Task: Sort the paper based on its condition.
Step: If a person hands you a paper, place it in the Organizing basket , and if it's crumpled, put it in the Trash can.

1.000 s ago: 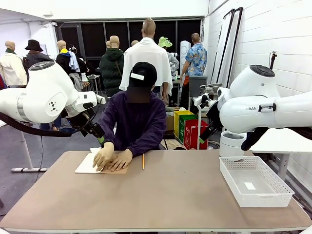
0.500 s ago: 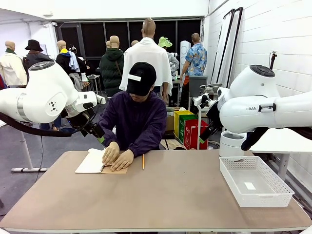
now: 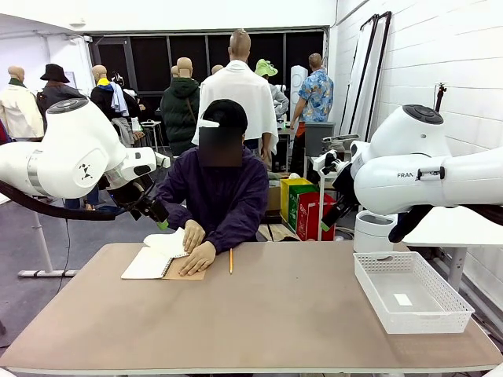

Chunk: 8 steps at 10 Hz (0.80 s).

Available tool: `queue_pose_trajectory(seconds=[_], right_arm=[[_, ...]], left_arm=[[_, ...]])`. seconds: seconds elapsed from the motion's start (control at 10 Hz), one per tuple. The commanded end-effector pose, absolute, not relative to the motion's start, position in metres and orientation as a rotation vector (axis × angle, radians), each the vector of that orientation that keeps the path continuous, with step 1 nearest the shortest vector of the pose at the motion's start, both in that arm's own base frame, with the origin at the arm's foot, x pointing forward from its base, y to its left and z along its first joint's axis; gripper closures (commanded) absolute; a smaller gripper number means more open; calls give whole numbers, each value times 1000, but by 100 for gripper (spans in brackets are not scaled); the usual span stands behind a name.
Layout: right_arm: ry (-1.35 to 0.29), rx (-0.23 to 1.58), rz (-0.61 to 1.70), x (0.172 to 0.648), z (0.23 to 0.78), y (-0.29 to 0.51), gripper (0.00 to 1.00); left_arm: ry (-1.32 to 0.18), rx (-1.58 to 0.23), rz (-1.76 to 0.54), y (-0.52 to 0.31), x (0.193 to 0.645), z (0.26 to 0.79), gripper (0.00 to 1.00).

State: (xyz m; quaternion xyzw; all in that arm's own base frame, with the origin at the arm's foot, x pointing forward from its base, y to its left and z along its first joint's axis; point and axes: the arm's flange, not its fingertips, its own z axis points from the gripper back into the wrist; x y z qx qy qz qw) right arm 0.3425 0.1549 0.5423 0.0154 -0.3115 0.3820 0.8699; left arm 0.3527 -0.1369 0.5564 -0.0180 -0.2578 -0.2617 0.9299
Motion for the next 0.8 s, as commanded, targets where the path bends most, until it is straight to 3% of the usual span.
queue_pose_trajectory(seconds=[0.0, 0.7], right_arm=[[-655, 32, 798, 343, 542, 154, 0], [-655, 32, 798, 343, 542, 154, 0]], left_arm=[[-531, -48, -536, -137, 352, 558, 0], [-531, -48, -536, -137, 352, 558, 0]])
